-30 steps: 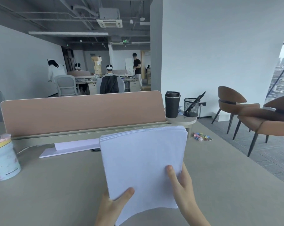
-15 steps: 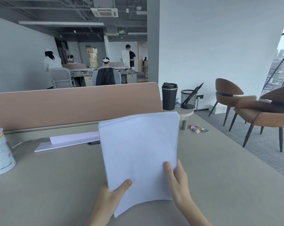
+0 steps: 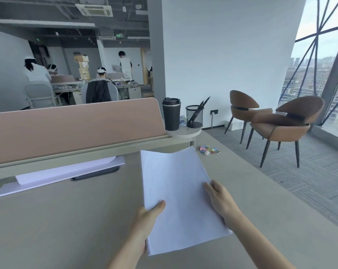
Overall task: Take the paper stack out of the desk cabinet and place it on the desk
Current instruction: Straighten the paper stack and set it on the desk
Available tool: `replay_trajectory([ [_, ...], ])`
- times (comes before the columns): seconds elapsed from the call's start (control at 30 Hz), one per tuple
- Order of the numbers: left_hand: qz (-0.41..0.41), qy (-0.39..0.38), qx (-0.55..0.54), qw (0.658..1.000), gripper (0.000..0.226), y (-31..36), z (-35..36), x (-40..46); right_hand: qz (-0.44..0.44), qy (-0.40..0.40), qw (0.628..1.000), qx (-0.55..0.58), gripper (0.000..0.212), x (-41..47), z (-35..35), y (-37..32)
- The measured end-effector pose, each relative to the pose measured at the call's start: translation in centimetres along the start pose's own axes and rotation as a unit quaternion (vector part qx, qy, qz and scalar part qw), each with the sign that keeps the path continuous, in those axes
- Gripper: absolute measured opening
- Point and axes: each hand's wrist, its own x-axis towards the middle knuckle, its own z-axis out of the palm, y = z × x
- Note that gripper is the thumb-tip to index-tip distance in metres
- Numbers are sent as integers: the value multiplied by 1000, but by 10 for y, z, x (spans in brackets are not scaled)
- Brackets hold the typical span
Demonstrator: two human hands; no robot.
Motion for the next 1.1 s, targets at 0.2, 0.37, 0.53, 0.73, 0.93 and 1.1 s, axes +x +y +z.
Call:
replay_trajectory([
  [0.2, -87, -53, -1, 995, 27, -9, 65, 18, 49, 2, 983, -174, 30, 48, -51, 39],
  [0.37, -92, -48, -10, 995, 23, -8, 124, 31, 70, 11, 958, -279, 29, 80, -93, 53],
  [0.53, 21, 35, 123, 992, 21, -7, 166, 54, 66, 40, 940, -333, 33, 109, -121, 61],
  [0.73, 128, 46, 355, 925, 68, -10, 205, 100, 53, 53, 924, -374, 35, 146, -138, 67],
  [0.93, 152, 107, 514, 837, 58, -12, 226, 137, 39, 62, 902, -425, 32, 178, -145, 73],
  [1.1, 161, 126, 550, 810, 56, -20, 235, 150, 21, 86, 881, -465, 42, 192, -143, 79],
])
